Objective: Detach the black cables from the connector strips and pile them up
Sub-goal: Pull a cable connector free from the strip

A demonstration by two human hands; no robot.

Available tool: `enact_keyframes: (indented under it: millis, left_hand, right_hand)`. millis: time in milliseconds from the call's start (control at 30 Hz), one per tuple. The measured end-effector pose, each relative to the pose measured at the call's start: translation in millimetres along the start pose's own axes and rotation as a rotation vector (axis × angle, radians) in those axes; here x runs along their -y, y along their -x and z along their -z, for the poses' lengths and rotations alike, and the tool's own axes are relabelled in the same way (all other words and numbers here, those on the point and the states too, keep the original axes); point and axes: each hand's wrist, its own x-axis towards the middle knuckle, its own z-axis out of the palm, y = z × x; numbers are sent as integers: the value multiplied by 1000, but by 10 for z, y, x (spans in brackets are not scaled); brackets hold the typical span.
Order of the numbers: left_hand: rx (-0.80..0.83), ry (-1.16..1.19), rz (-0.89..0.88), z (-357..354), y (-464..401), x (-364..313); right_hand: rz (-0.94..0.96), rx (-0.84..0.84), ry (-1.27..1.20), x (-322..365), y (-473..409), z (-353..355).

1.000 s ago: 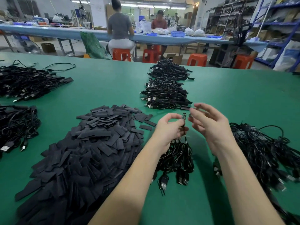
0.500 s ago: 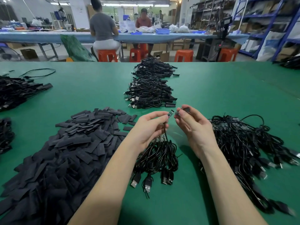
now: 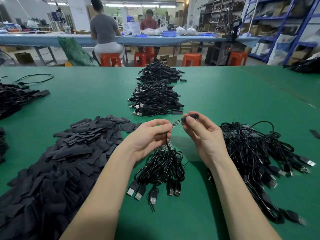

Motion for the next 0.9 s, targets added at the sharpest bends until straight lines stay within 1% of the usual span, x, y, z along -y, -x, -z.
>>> enact_keyframes:
  millis: [267,467,567,667,900]
  left_hand:
    - [73,17,-28,13,-7,25]
    - [180,-37,-27,99,19,-10]
    - [213,-98,-47,144,41,-32]
    - [240,-133,-67,156,51,-33]
    - [282,-131,-69,153,69,-48]
  right_hand:
    - [-1,-3,15,13,21,-24]
    - [-132,104,15,90,25,26]
    - [-172,200,111,167,44,48]
    - [-167,255,195,252,53,72]
    - [-130,287,148,223,82,22]
